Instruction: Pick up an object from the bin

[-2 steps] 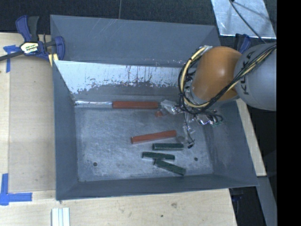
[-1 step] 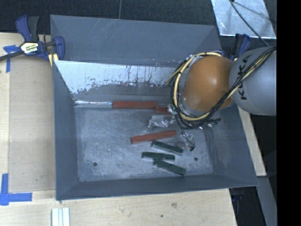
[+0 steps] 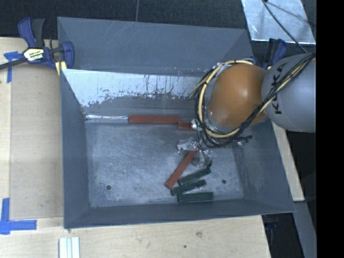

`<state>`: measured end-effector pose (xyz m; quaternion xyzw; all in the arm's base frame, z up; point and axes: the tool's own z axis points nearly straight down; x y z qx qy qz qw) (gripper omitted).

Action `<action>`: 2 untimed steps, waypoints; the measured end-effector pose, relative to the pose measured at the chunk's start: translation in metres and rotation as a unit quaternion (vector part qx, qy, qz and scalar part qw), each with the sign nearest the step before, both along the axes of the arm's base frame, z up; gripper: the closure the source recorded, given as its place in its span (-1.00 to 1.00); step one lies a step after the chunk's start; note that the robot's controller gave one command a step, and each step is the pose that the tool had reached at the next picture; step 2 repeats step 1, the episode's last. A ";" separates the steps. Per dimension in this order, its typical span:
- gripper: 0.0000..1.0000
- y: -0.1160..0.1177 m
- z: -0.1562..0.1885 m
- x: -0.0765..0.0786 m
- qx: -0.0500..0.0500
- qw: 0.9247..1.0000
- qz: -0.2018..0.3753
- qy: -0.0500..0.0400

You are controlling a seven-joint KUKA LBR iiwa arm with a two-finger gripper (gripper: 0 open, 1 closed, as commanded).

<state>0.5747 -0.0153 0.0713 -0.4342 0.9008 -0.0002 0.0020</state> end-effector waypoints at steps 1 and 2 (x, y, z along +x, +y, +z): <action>1.00 -0.023 0.139 -0.032 -0.002 0.977 0.213 -0.002; 1.00 -0.023 0.139 -0.032 -0.002 0.977 0.213 -0.002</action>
Offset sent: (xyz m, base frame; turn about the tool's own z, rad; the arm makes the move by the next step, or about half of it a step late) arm -0.0333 -0.0220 0.1371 -0.4311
